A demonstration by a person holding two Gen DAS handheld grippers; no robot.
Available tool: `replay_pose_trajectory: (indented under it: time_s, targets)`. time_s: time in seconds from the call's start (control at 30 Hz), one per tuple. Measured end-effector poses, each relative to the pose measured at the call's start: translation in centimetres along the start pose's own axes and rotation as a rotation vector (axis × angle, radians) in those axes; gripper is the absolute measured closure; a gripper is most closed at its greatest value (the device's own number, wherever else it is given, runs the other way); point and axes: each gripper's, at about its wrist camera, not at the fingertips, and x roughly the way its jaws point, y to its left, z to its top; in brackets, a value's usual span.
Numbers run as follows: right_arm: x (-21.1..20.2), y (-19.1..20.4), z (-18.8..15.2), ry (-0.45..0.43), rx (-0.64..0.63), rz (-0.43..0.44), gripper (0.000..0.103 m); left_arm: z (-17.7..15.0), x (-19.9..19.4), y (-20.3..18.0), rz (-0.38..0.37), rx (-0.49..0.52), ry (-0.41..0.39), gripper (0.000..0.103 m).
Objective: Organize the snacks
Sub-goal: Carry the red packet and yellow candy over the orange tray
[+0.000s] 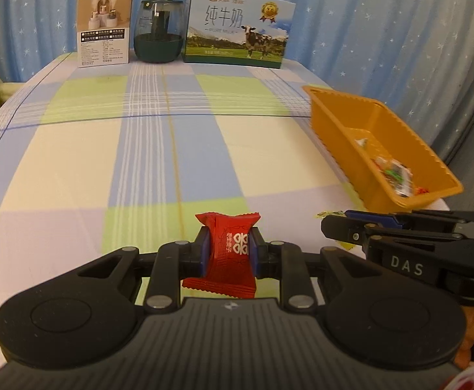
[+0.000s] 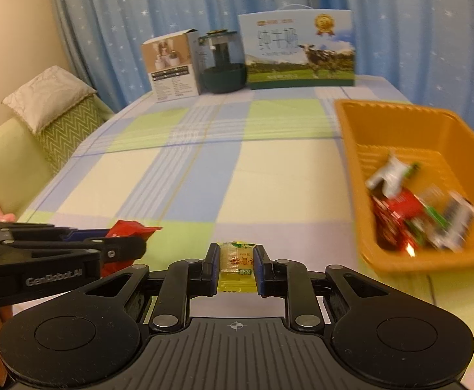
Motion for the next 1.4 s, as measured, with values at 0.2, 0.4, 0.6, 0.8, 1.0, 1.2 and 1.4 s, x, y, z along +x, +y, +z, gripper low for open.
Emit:
replay_pose_trajectory:
  time_s: [0.2,0.4,0.6,0.8,1.0,1.2,1.4]
  targets:
    - [-3.3,-1.6,-1.6,-0.016,0.034,-0.054,0.081,-1.7,-1.9,-3.0,-0.025,-0.035,-0.002,0.081]
    - [-6.4,-3.5,-3.0,-0.032,0.094,-0.105,0.081,-2.3,-2.8,-6.2,-0.056,-0.013,-0.009,0.081]
    - [-9.2,-5.5,-3.3,-0.081,0.138,-0.145,0.081,-2.1,-3.1,-9.0,-0.088,0.019,-0.008,0.081]
    - [-11.2,-6.4,-3.2,-0.13,0.163,-0.163,0.081,-1.5,-3.4,-11.2,-0.118,0.032,-0.021,0.081]
    - [-13.2,-7.2,-1.8,-0.188,0.181,-0.19,0.081,-0.6,-3.4,-12.7,-0.145,0.045,-0.037,0.081]
    - [-14.3,-9.0,0.0,-0.213,0.17,-0.215,0.081,0.5,-3.0,-13.8,-0.169,0.049,-0.047,0.081]
    - [-14.1,-11.7,1.5,-0.215,0.181,-0.23,0.081,2.0,-2.1,-15.1,-0.19,0.054,-0.058,0.081]
